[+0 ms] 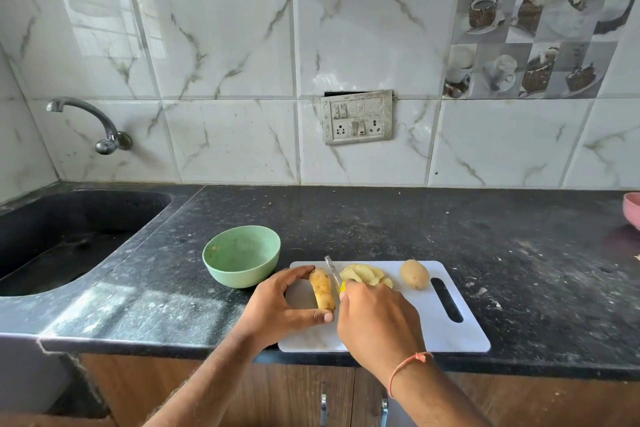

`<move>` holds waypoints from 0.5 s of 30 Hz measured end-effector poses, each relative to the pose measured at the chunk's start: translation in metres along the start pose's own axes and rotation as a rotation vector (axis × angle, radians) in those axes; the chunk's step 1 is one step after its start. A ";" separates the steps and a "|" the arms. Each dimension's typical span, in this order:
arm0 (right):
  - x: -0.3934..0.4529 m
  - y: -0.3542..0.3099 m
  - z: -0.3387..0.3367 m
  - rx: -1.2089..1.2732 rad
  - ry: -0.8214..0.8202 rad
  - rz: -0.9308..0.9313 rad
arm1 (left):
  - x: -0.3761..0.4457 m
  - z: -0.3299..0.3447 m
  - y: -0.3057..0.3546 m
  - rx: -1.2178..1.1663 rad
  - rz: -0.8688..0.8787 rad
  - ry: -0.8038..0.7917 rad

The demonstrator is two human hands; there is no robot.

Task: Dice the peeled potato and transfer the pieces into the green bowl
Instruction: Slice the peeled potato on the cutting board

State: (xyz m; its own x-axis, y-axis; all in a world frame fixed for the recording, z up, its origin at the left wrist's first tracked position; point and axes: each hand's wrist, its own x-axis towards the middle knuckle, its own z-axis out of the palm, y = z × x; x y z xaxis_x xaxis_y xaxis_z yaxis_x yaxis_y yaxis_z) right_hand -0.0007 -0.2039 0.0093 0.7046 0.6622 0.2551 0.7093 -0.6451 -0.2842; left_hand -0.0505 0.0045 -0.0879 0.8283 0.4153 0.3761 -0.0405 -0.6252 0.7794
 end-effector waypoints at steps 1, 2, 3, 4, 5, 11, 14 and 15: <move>0.001 -0.002 -0.001 -0.001 -0.004 -0.001 | 0.000 0.000 0.000 0.001 0.007 0.005; 0.003 -0.004 -0.001 -0.008 -0.009 0.000 | 0.000 0.000 0.000 0.010 0.014 0.006; 0.004 -0.006 0.000 -0.020 -0.014 0.004 | 0.000 0.000 0.000 0.022 0.021 0.008; 0.006 -0.007 0.001 -0.031 -0.016 0.007 | 0.000 0.000 0.000 0.030 0.025 0.008; 0.007 -0.007 0.002 -0.037 -0.018 0.010 | 0.000 0.000 0.000 0.035 0.028 0.010; 0.011 -0.011 0.004 -0.071 -0.049 0.015 | 0.000 0.001 0.000 0.047 0.043 0.020; 0.014 -0.013 0.005 -0.089 -0.064 0.013 | 0.000 0.002 0.003 0.058 0.048 0.026; 0.016 -0.013 0.006 -0.094 -0.069 0.015 | 0.000 0.002 0.004 0.066 0.050 0.027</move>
State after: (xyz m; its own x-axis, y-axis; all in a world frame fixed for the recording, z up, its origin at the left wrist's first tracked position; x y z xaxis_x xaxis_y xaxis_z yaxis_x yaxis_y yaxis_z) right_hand 0.0011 -0.1825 0.0115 0.7140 0.6747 0.1868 0.7001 -0.6860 -0.1984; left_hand -0.0501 0.0006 -0.0856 0.8108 0.3995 0.4279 -0.0439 -0.6873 0.7250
